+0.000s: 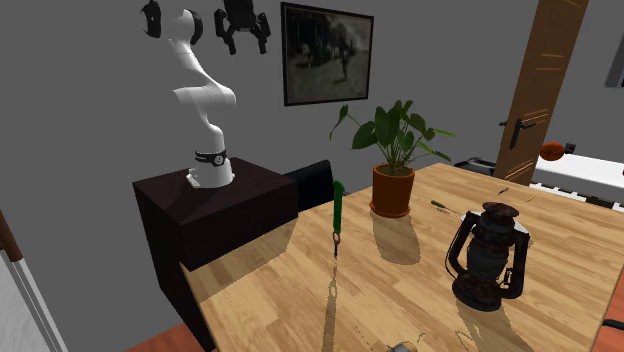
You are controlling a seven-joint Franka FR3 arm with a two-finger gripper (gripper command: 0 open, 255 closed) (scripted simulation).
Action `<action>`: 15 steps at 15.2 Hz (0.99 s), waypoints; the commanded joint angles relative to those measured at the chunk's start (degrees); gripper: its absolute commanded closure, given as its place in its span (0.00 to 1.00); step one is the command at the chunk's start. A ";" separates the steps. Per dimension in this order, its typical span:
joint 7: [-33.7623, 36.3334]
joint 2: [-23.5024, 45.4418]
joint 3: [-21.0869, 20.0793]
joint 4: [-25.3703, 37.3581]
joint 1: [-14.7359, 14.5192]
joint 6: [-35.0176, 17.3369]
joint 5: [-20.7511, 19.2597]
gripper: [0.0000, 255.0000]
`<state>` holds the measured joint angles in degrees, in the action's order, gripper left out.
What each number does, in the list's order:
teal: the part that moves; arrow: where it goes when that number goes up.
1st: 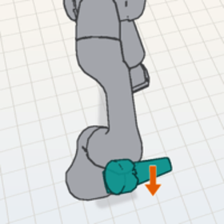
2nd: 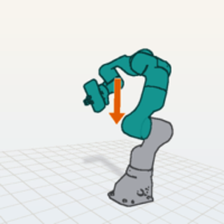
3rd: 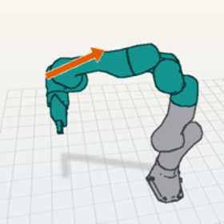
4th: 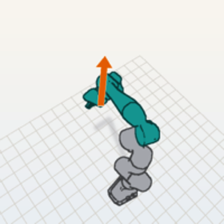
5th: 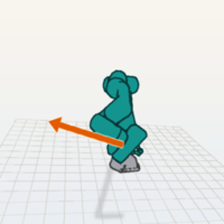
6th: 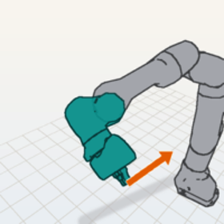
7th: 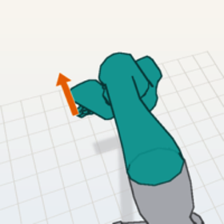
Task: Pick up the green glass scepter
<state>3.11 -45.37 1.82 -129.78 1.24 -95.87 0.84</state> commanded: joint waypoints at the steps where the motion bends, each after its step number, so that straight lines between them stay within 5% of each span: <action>1: 0.00 0.00 0.00 0.00 0.00 0.00 0.00 0.00; 15: 13.34 11.51 -10.79 -15.11 -0.29 -28.19 2.06 0.00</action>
<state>15.21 -36.13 -7.97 -144.78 0.86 -121.45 2.91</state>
